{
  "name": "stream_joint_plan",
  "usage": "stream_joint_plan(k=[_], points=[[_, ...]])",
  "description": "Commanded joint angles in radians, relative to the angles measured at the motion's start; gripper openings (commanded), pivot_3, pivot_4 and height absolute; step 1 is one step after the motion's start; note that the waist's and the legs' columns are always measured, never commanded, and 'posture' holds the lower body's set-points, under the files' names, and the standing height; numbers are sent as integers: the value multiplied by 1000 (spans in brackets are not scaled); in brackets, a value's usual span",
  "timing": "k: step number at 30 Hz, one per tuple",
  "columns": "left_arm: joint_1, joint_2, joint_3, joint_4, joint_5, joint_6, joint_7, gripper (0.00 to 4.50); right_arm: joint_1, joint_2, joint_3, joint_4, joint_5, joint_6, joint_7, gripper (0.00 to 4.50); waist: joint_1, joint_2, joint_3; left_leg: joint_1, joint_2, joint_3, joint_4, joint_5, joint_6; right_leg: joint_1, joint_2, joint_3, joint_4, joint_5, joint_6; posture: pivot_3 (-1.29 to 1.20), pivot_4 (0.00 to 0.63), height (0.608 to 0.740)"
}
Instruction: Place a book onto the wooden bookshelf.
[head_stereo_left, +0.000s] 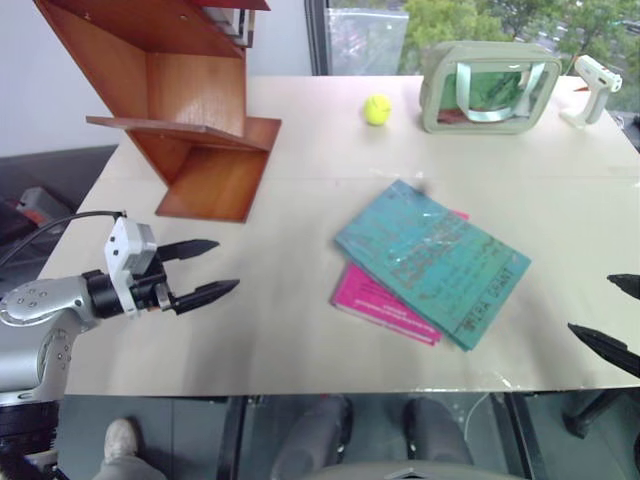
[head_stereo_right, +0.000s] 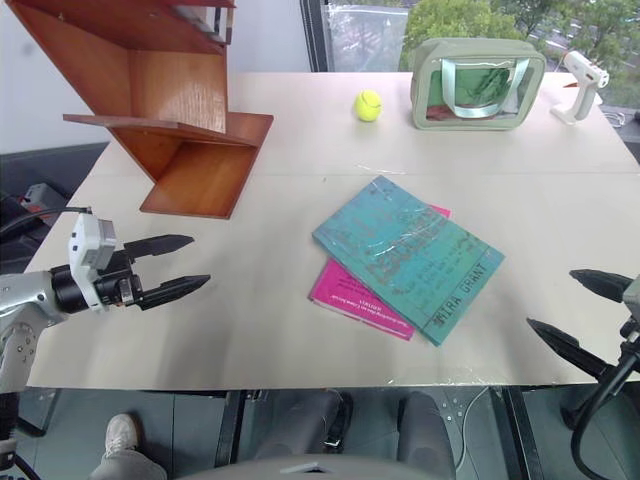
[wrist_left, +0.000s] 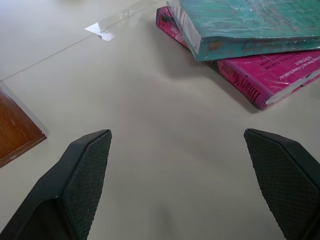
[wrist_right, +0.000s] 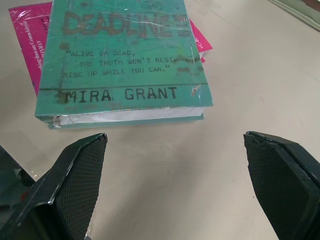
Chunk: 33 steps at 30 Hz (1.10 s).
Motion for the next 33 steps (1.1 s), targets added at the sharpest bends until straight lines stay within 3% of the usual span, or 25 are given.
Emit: stream_joint_plan(k=[1,7,8,10,18,33], points=[[-19,-2,13,-34,-20,2,3,4444,-16,-24,8,2,-18,14,-12,4500,0,0,0,0,0,0,0,0,0,0,0,0,0,0,0,0,150,736],[-64,-25,-13,-72,-72,30,-39,4444,-58,-52,78,-5,-9,97,-56,4500,-1,0,0,0,0,0,0,0,0,0,-1,0,0,0,0,0,150,736],[-70,-28,-17,-81,-78,35,-40,4496,-70,-58,100,2,-26,101,-68,4239,-1,0,0,0,0,0,0,0,0,0,0,0,0,0,0,0,150,736],[-76,-34,-33,-110,-88,38,-49,4500,-88,-72,156,11,-43,121,-82,3591,-1,0,0,0,0,0,-1,1,0,0,0,0,0,0,0,0,150,736],[-83,-78,-78,-186,-112,82,-7,4500,-241,-30,514,86,-175,40,-158,18,-4,0,0,0,-1,0,-1,1,0,0,-1,0,0,0,0,0,150,736],[-51,-109,-106,-206,-116,131,38,4500,-502,102,874,91,-226,-20,-190,18,-3,0,0,0,-1,0,0,1,1,0,0,0,0,0,0,0,150,736]])
